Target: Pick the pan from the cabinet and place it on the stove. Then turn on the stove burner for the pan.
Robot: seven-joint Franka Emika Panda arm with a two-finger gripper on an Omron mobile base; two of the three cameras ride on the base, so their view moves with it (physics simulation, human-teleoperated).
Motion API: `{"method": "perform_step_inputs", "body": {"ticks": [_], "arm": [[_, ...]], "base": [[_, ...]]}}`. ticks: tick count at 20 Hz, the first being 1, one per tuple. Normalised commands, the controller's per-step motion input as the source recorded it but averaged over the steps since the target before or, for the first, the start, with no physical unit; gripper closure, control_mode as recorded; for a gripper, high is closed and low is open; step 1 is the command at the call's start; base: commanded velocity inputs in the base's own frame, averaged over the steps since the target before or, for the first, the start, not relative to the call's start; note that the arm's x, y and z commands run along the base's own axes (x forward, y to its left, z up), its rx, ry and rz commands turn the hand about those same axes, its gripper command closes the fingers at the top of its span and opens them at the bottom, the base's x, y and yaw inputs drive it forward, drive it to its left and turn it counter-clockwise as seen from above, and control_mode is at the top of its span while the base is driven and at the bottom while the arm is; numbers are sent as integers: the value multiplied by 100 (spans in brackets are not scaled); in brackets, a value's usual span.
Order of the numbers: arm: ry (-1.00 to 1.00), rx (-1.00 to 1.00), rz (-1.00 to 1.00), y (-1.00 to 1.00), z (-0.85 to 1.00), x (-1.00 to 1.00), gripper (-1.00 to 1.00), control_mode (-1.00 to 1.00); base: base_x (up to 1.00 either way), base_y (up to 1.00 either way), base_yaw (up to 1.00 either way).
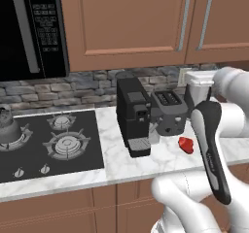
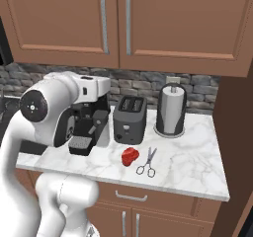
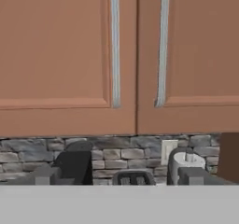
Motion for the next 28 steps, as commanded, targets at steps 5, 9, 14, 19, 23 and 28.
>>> {"method": "perform_step_inputs", "body": {"ticks": [5, 9, 14, 19, 23, 28], "arm": [[-27, 0, 0, -39, 51, -5, -100, -100], [-20, 1, 0, -41, 30, -2, -100, -100], [1, 0, 0, -25, 0, 12, -100, -100], [-8, 0, 7, -22, 8, 14, -100, -100], [-5, 0, 11, -11, 12, 31, -100, -100], [-1, 0, 5, -2, 4, 49, -100, -100]], "base": [[0, 0, 0], [0, 0, 0], [0, 0, 0], [0, 0, 0], [0, 0, 0], [0, 0, 0]]}}
